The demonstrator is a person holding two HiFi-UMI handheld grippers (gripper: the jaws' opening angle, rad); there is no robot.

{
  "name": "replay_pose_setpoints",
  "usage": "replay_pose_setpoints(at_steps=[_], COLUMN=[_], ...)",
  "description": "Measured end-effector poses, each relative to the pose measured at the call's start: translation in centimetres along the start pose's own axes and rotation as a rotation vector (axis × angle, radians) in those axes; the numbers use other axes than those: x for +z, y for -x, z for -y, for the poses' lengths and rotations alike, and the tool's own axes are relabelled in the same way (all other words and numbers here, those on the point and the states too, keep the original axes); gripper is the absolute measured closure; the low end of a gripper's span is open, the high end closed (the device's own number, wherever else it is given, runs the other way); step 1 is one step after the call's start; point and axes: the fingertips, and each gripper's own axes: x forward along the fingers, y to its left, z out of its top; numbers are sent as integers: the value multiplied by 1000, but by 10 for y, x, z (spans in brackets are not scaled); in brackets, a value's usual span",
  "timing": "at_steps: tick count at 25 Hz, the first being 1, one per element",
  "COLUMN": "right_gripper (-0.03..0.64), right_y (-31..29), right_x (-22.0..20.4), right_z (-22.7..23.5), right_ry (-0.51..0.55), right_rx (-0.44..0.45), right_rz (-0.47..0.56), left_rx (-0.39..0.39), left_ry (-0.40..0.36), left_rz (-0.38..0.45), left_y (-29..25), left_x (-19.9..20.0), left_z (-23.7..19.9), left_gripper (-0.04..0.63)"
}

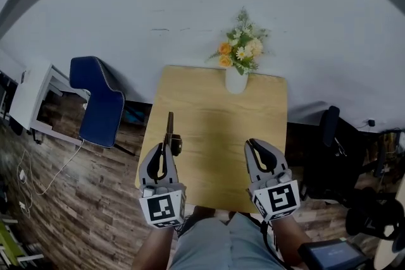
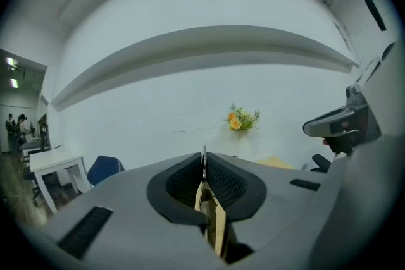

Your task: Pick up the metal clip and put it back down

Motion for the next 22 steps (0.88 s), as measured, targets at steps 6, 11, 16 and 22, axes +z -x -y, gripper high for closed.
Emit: replay_pose_setpoints(at_steps=[6, 11, 16, 22], right_gripper=[563, 563, 563, 563], right_y=[-28, -45, -61, -68], right_x=[-29, -58, -76, -105], right_z=[-10, -6, -1, 4], right_ry=[-26, -32, -32, -54], right_rx=[-38, -77, -107, -145], right_rz=[-78, -144, -188, -251], left_rx=[-75, -89, -125, -156], left_ry=[12, 42, 55, 54], left_rz=[-36, -111, -167, -206], left_y=[-32, -53, -75, -97], left_x=[-40, -80, -122, -156], left_z=[-17, -28, -32, -33], left_gripper=[560, 560, 560, 560])
